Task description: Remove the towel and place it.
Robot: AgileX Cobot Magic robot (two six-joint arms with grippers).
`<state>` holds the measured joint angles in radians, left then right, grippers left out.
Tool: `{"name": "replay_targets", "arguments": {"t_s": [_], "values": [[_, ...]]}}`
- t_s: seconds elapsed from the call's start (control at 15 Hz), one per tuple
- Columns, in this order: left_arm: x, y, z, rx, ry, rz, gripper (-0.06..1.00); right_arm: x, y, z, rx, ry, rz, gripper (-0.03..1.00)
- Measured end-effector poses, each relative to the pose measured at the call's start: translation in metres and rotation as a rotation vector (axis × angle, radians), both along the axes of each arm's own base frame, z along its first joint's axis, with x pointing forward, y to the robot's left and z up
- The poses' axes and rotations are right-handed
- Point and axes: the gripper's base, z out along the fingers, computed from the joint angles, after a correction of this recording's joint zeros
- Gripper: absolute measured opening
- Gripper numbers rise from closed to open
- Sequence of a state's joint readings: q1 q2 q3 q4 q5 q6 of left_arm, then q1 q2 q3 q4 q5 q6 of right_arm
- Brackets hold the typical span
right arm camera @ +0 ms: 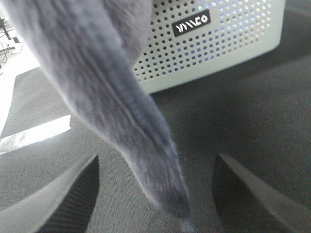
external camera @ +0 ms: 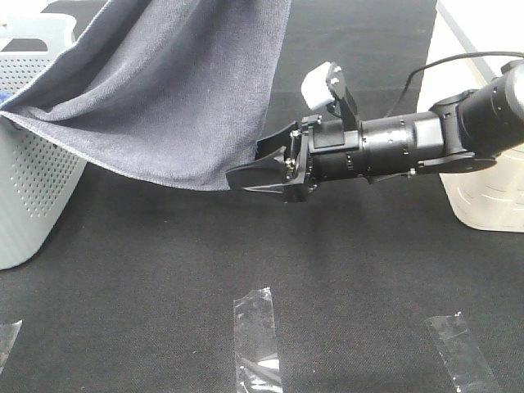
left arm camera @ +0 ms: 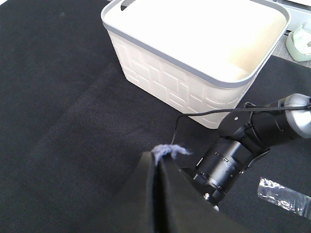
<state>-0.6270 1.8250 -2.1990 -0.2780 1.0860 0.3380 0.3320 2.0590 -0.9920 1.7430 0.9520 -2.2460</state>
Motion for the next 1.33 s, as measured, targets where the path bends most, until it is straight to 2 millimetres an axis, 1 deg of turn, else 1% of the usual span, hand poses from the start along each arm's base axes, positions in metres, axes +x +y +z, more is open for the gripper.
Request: {"name": "replay_targets", "arguments": {"t_s": [0.07, 0.13, 0.27, 0.4, 0.47, 0.53, 0.6, 0.67, 0.93, 1.07, 1.13, 1.27, 1.33], "values": [[0.0, 0.0, 0.0, 0.0, 0.0, 0.0, 0.0, 0.0, 0.001, 0.0, 0.0, 0.0, 0.002, 0.57], [0.0, 0.0, 0.0, 0.0, 0.0, 0.0, 0.0, 0.0, 0.001, 0.0, 0.0, 0.0, 0.002, 0.49], [0.0, 0.0, 0.0, 0.0, 0.0, 0.0, 0.0, -0.001, 0.001, 0.0, 0.006, 0.023, -0.003, 0.28], [0.0, 0.0, 0.0, 0.0, 0.0, 0.0, 0.0, -0.001, 0.001, 0.001, 0.02, 0.084, -0.019, 0.03], [0.0, 0.0, 0.0, 0.001, -0.001, 0.001, 0.0, -0.001, 0.001, 0.001, 0.027, 0.136, -0.035, 0.0], [0.002, 0.002, -0.001, 0.021, -0.015, 0.013, 0.0, -0.001, 0.001, 0.001, 0.038, 0.24, -0.07, 0.0], [0.002, 0.002, -0.001, 0.028, -0.02, 0.017, 0.0, -0.002, 0.001, 0.001, 0.042, 0.279, -0.076, 0.0], [0.004, 0.004, -0.001, 0.048, -0.033, 0.036, 0.0, -0.004, 0.001, 0.001, 0.041, 0.357, -0.083, 0.0], [0.015, 0.019, -0.003, 0.107, -0.048, 0.254, 0.0, -0.015, 0.001, 0.003, 0.018, 0.641, -0.052, 0.0], [0.019, 0.027, -0.006, 0.135, -0.024, 0.361, 0.0, -0.022, -0.001, 0.019, -0.027, 0.683, -0.04, 0.0], [0.021, 0.029, -0.012, 0.17, 0.012, 0.406, 0.0, -0.028, -0.005, 0.037, -0.082, 0.678, -0.039, 0.0], [0.03, 0.025, -0.03, 0.224, 0.07, 0.431, 0.0, -0.034, -0.014, 0.063, -0.2, 0.658, -0.117, 0.0], [0.03, 0.025, -0.03, 0.224, 0.07, 0.431, 0.0, -0.034, -0.014, 0.063, -0.2, 0.658, -0.117, 0.0]]}}
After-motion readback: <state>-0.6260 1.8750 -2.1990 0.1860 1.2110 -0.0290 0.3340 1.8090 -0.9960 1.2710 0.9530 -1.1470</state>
